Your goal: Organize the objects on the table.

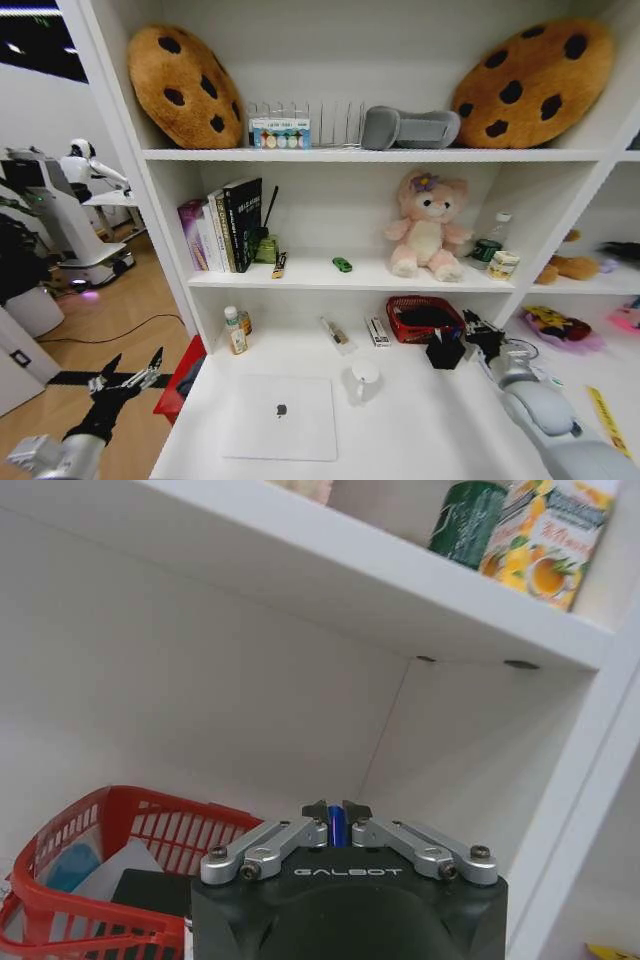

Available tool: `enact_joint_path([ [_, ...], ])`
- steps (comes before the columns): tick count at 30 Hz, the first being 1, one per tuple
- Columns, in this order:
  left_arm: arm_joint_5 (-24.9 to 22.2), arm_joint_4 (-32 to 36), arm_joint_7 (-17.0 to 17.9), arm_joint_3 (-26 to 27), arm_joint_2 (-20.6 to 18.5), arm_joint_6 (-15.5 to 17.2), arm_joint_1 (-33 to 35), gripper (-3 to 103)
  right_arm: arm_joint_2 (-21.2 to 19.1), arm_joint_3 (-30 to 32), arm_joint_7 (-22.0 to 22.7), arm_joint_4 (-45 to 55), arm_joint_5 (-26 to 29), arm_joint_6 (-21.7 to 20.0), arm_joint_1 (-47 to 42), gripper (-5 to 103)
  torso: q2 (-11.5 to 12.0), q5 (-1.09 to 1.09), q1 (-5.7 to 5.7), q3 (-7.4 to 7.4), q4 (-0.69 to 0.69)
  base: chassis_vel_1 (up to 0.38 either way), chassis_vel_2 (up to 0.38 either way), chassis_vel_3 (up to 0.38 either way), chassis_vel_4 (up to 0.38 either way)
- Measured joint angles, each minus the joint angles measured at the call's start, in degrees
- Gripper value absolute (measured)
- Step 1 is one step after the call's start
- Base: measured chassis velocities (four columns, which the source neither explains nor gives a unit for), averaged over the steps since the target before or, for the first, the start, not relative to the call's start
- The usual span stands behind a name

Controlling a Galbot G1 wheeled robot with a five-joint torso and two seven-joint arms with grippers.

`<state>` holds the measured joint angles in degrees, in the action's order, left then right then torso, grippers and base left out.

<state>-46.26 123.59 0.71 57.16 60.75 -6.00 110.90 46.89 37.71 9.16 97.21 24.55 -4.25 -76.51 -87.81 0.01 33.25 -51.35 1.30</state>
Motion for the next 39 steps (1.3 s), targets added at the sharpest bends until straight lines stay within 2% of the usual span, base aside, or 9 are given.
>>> enact_joint_path([
  [13,0.0,0.0,0.0,0.0,0.0,0.0,0.0,100,0.1,-10.4,0.3,-7.7,0.1,0.6,14.1,5,0.0,-0.02,0.00,0.00,-0.01,0.000,0.000,0.000,0.000],
  [25,0.0,0.0,0.0,0.0,0.0,0.0,0.0,100,0.9,-13.4,0.3,-10.1,0.0,0.8,16.9,3,0.0,-0.01,-0.01,0.00,0.00,0.000,0.000,0.000,0.000],
  [28,0.0,0.0,0.0,0.0,0.0,0.0,0.0,100,1.1,-13.4,0.3,-9.6,-0.2,0.8,16.1,13,0.0,-0.01,-0.01,0.00,0.00,0.000,0.000,0.000,0.000],
  [29,0.0,0.0,0.0,0.0,0.0,0.0,0.0,100,1.1,-13.2,0.3,-9.3,-0.3,0.8,15.6,24,0.0,-0.01,-0.01,0.00,0.00,0.000,0.000,0.000,0.000],
  [31,0.0,0.0,0.0,0.0,0.0,0.0,0.0,100,1.1,-13.1,0.3,-9.3,-0.3,0.8,15.4,24,0.0,-0.01,-0.01,0.00,0.00,0.000,0.000,0.000,0.000],
  [33,0.0,0.0,0.0,0.0,0.0,0.0,0.0,100,1.0,-11.8,0.3,-8.6,-0.2,0.8,13.9,35,0.0,0.00,-0.01,0.00,0.00,0.000,0.000,0.000,0.000],
  [34,0.0,0.0,0.0,0.0,0.0,0.0,0.0,100,1.0,-11.8,0.3,-8.6,-0.2,0.8,13.9,35,0.0,0.00,-0.01,0.00,0.00,0.000,0.000,0.000,0.000],
  [37,0.0,0.0,0.0,0.0,0.0,0.0,0.0,100,0.7,-10.5,0.3,-7.4,0.1,0.8,12.3,50,0.0,-0.01,-0.01,0.00,0.00,0.000,0.000,0.000,0.000],
  [39,0.0,0.0,0.0,0.0,0.0,0.0,0.0,100,0.7,-9.7,0.3,-6.6,0.2,0.8,11.2,56,0.0,-0.02,-0.01,0.01,0.00,0.000,0.000,0.000,0.000],
])
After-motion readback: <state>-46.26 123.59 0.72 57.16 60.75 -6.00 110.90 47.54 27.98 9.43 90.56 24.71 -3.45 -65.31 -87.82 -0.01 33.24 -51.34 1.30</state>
